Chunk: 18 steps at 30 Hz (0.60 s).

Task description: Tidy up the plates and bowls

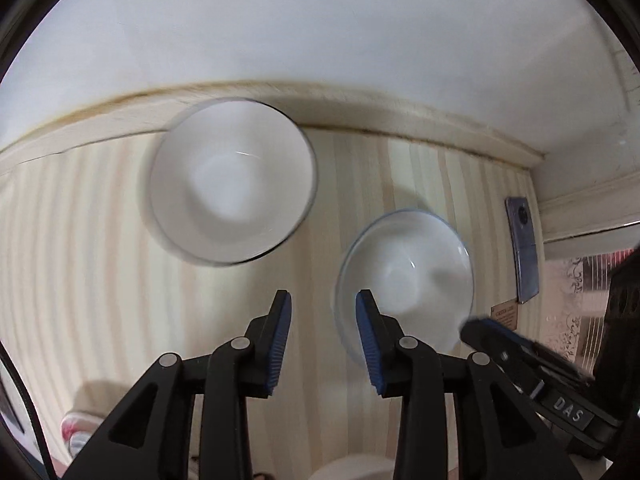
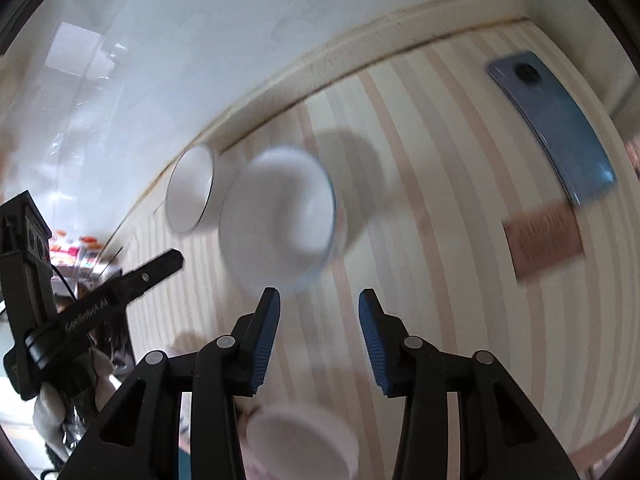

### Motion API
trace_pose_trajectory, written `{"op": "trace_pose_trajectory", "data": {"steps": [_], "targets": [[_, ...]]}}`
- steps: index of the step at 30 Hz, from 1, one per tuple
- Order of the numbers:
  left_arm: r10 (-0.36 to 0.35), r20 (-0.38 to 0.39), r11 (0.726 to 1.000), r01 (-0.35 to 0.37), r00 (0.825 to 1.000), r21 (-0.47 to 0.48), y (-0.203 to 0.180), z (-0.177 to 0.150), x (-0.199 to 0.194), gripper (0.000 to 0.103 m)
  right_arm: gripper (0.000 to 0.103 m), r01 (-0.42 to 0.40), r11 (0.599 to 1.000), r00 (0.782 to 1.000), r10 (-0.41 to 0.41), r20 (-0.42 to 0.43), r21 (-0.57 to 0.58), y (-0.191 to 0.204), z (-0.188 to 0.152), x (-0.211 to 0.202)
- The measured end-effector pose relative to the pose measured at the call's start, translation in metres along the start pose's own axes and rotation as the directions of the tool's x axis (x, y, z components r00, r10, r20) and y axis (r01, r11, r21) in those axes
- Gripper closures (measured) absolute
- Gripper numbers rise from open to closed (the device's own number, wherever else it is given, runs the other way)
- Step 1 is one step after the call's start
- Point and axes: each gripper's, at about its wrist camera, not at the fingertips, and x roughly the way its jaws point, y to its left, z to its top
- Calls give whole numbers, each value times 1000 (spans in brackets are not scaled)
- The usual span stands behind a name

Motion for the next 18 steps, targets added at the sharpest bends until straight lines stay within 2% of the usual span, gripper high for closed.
{"op": "trace_pose_trajectory", "data": {"steps": [2,4,5,6,7,10,14,18], "targets": [[-6,-21,1000,6,1000,-1,-6,5,18,73,59,19,1000,1000,-19,-2,-4,2,21,15],[-18,-22,1000,18,1000,9,-13,4,27,83,61,50,999,999,-50,-2,-1,2,35,29],[2,-17,1000,-1,1000,25,-18,2,31,83,67,56,998,998,-56,-2,-4,1,41,35],[21,-2,999,-21,1000,38,-22,1,31,83,86,64,998,998,-64,7,-12,1,45,42],[32,8,999,-32,999,43,-24,0,30,83,91,77,997,997,-77,4,-20,-1,46,46],[19,22,999,-20,1000,44,-26,-5,26,83,92,86,996,996,-86,3,-22,-4,45,55],[25,39,998,-27,999,60,-30,-14,17,83,92,116,992,993,-115,18,-41,-2,43,54],[22,60,996,-27,998,80,-34,-30,-1,83,92,111,993,994,-111,8,-38,0,33,45]]}}
